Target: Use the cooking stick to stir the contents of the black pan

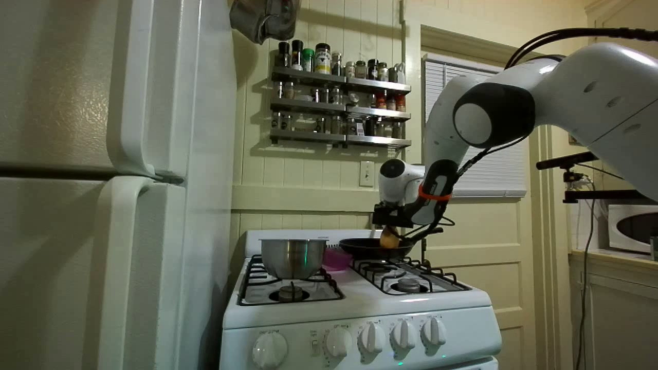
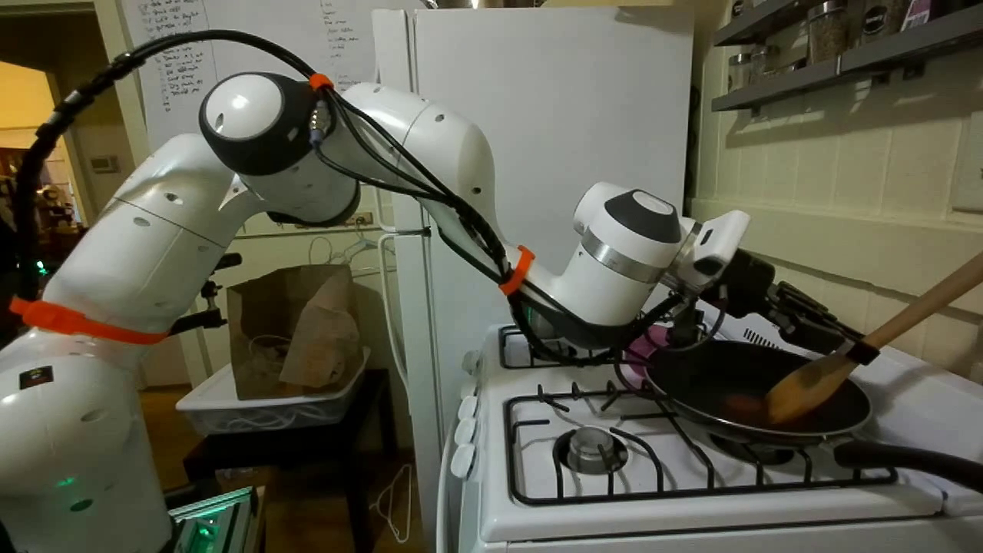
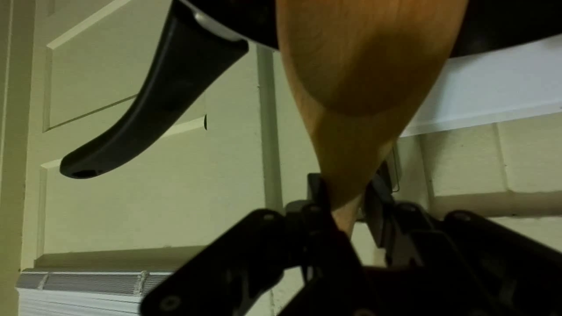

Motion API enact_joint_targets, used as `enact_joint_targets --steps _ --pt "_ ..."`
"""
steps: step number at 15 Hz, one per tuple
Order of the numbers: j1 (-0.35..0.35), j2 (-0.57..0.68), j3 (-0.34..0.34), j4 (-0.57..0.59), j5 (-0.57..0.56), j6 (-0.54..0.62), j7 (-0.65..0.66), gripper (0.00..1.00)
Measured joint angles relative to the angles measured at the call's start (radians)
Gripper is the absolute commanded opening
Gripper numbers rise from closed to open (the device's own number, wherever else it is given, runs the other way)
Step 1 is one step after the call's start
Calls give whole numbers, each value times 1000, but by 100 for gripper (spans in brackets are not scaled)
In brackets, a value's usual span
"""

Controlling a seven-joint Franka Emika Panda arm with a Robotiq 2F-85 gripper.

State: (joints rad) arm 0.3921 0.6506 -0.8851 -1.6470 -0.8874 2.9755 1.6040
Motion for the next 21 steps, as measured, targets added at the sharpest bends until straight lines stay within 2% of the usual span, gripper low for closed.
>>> enact_joint_targets --steps 9,13,17,21 --pt "-1 192 -79 148 24 300 130 6" --pt "0 209 -64 180 48 374 137 6" --pt "6 170 -12 134 16 380 127 6" --pt "34 53 22 -22 -62 375 111 6"
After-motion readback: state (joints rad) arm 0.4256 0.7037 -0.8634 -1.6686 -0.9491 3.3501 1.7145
